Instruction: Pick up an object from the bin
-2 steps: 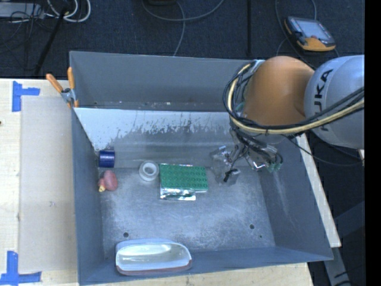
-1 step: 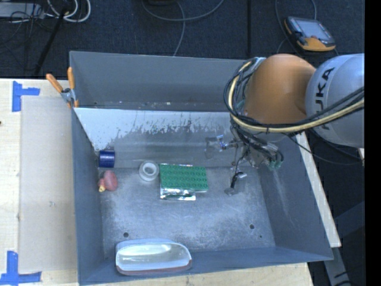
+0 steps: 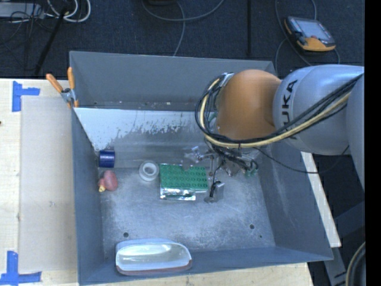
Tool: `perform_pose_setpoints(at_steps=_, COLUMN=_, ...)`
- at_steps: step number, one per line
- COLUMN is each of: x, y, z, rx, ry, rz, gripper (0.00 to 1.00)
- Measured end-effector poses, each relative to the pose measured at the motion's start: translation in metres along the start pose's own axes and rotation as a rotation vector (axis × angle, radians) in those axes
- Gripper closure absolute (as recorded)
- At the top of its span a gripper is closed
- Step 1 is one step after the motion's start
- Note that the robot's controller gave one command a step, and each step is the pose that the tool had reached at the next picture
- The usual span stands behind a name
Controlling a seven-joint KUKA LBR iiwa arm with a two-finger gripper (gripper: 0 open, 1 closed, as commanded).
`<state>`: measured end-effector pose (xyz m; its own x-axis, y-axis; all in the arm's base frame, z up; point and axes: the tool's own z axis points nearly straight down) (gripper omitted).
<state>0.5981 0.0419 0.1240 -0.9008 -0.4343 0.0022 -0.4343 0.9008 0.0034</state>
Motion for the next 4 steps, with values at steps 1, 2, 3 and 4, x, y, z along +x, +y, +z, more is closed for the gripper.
perform_pose_setpoints(at_steps=1, x=-0.009, y=-0.014, z=0.056, rx=0.003, ry=-0.005, rz=-0.041, gripper=0.00)
perform_pose_setpoints(at_steps=2, x=-0.011, y=-0.015, z=0.050, rx=0.006, ry=-0.011, rz=-0.040, gripper=1.00)
perform_pose_setpoints(at_steps=3, x=-0.007, y=-0.009, z=-0.063, rx=0.007, ry=-0.011, rz=-0.027, gripper=1.00)
perform_pose_setpoints(at_steps=4, x=-0.012, y=-0.006, z=-0.002, rx=0.002, ry=0.001, rz=0.420, gripper=1.00)
